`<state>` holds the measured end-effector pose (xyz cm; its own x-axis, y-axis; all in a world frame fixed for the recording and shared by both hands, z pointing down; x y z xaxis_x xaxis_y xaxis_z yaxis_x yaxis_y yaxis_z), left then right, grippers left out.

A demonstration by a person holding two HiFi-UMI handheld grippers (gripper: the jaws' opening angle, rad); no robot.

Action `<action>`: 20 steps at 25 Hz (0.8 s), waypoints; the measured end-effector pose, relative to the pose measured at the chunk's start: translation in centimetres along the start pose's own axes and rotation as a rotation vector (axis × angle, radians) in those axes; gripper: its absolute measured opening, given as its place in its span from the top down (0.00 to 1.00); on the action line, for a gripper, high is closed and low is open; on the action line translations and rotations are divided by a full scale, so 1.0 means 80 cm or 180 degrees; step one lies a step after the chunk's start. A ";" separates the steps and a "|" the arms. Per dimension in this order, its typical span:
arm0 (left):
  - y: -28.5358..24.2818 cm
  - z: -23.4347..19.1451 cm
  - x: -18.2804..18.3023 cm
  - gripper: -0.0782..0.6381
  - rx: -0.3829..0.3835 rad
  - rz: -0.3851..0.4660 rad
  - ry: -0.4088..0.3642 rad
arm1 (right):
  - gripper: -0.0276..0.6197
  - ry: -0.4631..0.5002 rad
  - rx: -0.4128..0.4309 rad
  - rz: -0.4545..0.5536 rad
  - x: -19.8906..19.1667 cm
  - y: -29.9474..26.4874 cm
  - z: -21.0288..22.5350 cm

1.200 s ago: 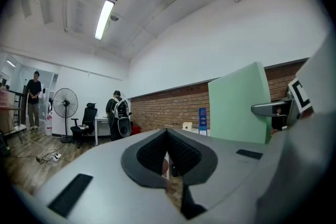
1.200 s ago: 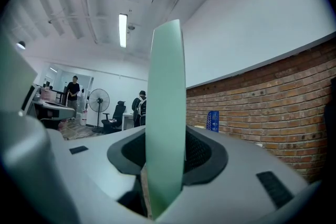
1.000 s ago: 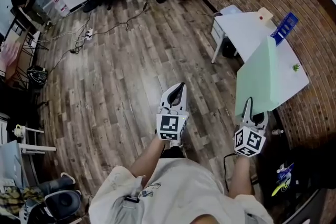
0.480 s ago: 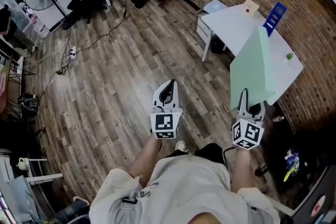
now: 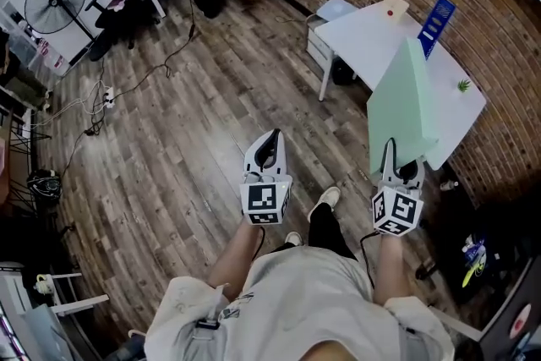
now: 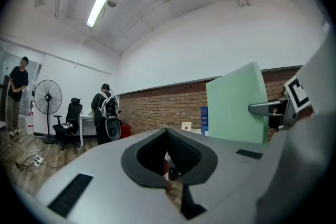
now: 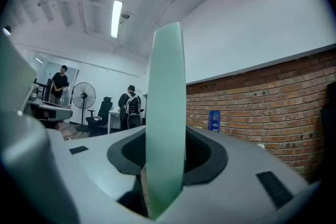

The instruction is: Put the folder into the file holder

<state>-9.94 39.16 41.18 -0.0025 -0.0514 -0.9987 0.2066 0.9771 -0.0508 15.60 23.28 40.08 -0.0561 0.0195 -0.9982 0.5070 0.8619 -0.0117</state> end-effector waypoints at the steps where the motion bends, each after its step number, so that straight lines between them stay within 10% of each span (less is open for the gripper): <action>1: -0.008 0.000 -0.001 0.87 -0.0008 -0.0011 -0.0013 | 0.69 -0.0011 -0.0009 0.0001 -0.001 -0.007 0.002; 20: -0.228 0.039 0.012 0.87 -0.0505 -0.0128 -0.0123 | 0.69 -0.0167 -0.0452 -0.0018 -0.008 -0.146 0.084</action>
<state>-10.63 20.67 41.18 0.0307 -0.0961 -0.9949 0.0500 0.9943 -0.0945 15.51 9.83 40.48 -0.0116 -0.0088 -0.9999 0.3799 0.9250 -0.0126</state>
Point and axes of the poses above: the fingertips, and each gripper's own axes: y backward along the fingers, z to its right, x out of its top, the point moved 6 cm from there along y, backward along the fingers, and after that the axes turned 7 degrees about -x, right-handed, at the moved point
